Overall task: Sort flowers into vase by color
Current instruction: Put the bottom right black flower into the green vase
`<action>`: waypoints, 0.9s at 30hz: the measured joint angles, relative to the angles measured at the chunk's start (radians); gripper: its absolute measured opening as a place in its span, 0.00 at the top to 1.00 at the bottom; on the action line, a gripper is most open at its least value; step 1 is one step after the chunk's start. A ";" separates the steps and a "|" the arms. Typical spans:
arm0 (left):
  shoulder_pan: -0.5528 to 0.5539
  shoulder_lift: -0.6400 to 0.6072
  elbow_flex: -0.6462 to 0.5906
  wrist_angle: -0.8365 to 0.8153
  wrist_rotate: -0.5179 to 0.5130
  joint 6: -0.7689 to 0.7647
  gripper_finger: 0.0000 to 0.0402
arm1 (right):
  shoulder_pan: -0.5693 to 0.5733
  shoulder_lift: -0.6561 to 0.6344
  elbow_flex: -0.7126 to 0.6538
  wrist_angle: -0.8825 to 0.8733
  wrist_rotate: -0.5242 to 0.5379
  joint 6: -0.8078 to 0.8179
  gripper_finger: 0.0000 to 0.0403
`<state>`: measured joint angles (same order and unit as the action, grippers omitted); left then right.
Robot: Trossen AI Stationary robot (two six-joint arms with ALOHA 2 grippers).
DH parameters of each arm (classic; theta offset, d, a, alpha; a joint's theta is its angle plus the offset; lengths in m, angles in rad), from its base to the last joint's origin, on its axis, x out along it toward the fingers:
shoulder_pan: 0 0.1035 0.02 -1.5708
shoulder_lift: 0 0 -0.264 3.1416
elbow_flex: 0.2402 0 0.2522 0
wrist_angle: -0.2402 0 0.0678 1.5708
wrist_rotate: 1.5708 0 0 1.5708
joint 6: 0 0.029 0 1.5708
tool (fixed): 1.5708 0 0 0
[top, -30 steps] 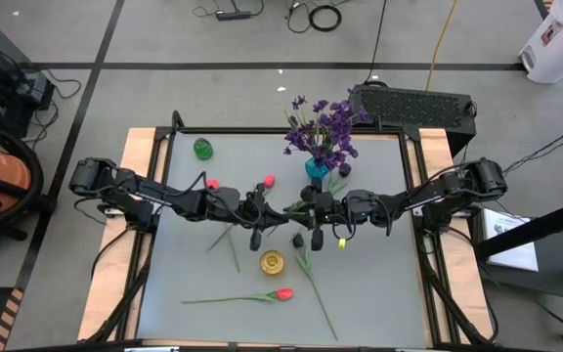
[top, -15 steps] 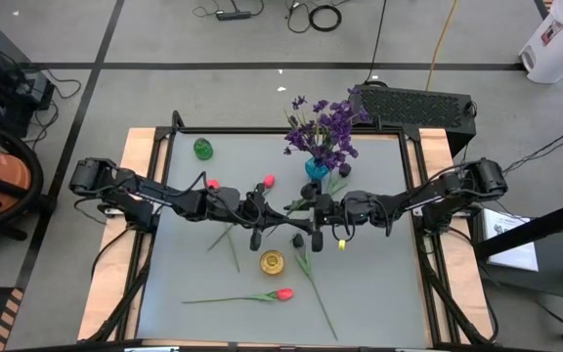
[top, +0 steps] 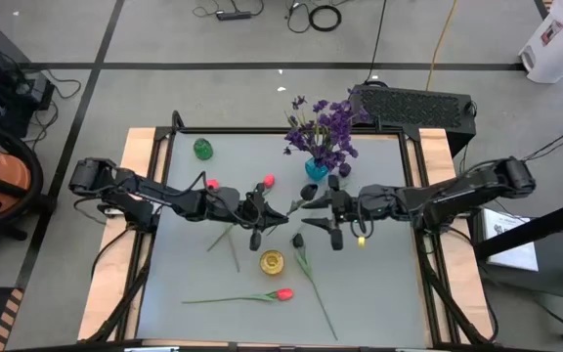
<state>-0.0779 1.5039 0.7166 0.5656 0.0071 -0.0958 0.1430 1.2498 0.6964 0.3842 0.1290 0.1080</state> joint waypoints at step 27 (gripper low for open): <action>-0.001 -0.429 0.000 -0.438 -0.376 0.084 0.99 | 0.119 -0.178 0.000 -0.297 0.089 0.074 0.60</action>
<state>-0.0788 1.0746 0.7162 0.1279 -0.3688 -0.0114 0.2622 1.0721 0.6960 0.0871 0.2176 0.1819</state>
